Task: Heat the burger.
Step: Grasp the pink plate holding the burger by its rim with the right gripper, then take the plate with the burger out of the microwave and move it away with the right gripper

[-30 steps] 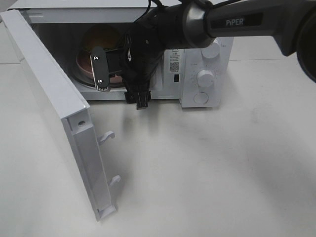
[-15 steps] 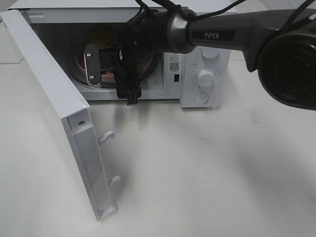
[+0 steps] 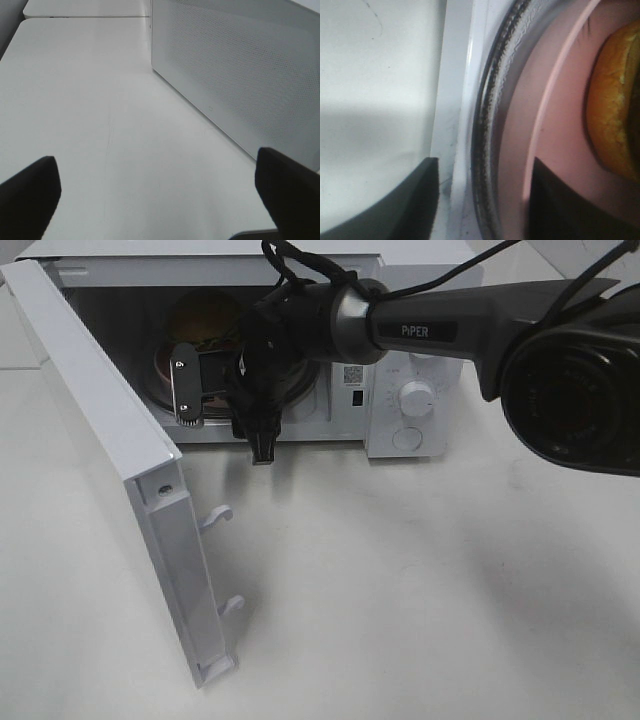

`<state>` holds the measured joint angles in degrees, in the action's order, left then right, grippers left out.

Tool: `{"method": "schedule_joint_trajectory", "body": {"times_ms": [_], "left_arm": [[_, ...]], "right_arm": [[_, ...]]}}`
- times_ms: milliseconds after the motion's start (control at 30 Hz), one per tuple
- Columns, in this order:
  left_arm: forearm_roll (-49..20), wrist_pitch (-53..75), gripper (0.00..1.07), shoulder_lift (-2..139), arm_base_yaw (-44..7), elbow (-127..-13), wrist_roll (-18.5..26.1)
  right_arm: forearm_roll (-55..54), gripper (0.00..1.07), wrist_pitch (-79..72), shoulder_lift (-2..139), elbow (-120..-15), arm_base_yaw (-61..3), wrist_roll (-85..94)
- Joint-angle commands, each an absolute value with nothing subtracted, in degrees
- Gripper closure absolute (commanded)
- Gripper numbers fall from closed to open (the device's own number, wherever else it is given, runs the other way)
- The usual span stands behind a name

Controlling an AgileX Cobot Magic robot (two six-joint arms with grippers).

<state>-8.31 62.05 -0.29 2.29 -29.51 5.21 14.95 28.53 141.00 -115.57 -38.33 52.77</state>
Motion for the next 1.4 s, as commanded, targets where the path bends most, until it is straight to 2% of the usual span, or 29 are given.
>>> {"method": "schedule_joint_trajectory", "body": {"times_ms": [33, 67, 100, 133, 167, 767, 1400], "left_arm": [[-8.3, 61.3, 0.09, -0.6, 2.5, -29.5, 4.8], [-8.3, 61.3, 0.09, -0.6, 2.5, -29.5, 4.8], [-8.3, 61.3, 0.09, -0.6, 2.5, -29.5, 4.8], [-8.3, 61.3, 0.09, -0.6, 2.5, -29.5, 4.8], [-8.3, 61.3, 0.09, -0.6, 2.5, -29.5, 4.8], [-8.3, 61.3, 0.09, -0.6, 2.5, -29.5, 4.8], [-8.3, 61.3, 0.09, -0.6, 2.5, -29.5, 4.8]], "right_arm": [[14.6, 0.77, 27.5, 141.1, -116.1, -38.2, 52.7], [14.6, 0.91, 27.5, 141.1, -116.1, -38.2, 52.7], [14.6, 0.98, 27.5, 141.1, -116.1, -38.2, 52.7], [14.6, 0.98, 27.5, 141.1, -116.1, -38.2, 52.7], [14.6, 1.07, 27.6, 141.1, -116.1, -38.0, 52.7], [13.8, 1.07, 31.2, 139.5, -115.6, -37.8, 55.2], [6.6, 1.07, 14.0, 124.6, -92.9, -36.2, 74.0]]}}
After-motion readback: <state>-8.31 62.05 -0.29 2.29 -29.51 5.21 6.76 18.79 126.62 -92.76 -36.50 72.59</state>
